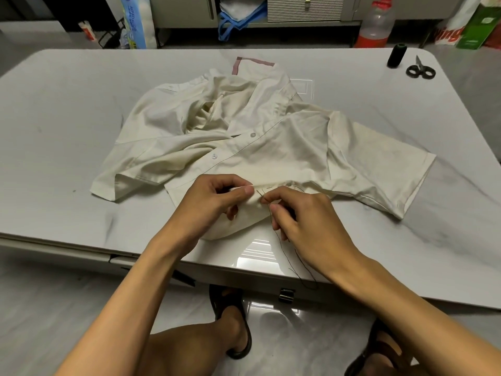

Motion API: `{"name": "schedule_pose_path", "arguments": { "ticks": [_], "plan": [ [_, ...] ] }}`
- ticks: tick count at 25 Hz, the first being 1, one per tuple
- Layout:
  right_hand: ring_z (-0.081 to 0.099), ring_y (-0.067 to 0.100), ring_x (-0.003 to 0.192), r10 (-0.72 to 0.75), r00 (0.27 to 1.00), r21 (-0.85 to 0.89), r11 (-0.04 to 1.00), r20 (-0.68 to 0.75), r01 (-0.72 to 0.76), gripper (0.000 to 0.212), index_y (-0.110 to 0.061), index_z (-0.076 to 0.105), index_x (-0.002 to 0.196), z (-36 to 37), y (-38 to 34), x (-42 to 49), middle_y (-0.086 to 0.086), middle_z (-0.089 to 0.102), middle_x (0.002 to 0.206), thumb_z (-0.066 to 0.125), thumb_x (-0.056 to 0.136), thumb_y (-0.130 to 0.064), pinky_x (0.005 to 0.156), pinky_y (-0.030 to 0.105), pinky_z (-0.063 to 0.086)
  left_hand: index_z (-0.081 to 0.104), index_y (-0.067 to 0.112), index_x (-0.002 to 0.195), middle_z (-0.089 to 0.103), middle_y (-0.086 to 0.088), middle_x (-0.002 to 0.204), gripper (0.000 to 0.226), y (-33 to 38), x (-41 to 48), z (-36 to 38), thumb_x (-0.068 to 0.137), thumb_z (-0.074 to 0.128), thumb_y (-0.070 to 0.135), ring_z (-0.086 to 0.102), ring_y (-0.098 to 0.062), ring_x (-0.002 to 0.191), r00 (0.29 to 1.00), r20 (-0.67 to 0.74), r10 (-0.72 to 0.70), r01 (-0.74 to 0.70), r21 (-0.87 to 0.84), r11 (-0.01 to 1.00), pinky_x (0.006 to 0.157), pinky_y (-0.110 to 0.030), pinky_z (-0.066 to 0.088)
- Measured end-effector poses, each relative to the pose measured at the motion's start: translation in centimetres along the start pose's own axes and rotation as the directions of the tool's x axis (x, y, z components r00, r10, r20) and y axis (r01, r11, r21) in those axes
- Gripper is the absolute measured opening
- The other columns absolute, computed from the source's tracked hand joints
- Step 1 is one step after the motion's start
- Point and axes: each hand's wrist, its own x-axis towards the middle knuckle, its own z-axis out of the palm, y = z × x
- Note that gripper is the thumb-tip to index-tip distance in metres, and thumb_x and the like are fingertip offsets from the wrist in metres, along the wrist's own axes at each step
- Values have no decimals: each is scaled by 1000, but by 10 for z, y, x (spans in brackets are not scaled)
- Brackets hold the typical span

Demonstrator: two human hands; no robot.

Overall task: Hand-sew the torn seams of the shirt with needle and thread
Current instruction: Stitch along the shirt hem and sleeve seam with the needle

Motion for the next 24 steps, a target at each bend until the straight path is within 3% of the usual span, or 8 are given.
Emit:
{"name": "schedule_pose_path", "arguments": {
  "ticks": [7,14,24],
  "plan": [
    [58,4,59,62,998,45,997,23,-63,22,-23,71,107,1,-2,0,-7,62,62,53,97,-15,65,19,45,76,7,83,62,-18,78,10,0,-1,0,90,70,10,48,-20,59,1000,0,-2,2,4,1000,59,-24,43],
    [59,9,56,80,997,70,994,25,-81,23,-22,71,106,0,-2,0,-6,62,61,53,96,-12,64,24,48,77,14,79,59,-17,75,12,1,-1,1,90,70,12,47,-18,58,1000,5,13,-13,20,1000,59,-24,42],
    [57,3,58,64,998,67,996,5,-64,23,-22,72,107,-1,-3,-1,-7,62,62,54,96,-13,66,22,46,77,17,80,60,-13,73,12,2,-1,1,90,70,13,48,-15,56,1000,1,12,-12,33,999,59,-22,43]
  ]
}}
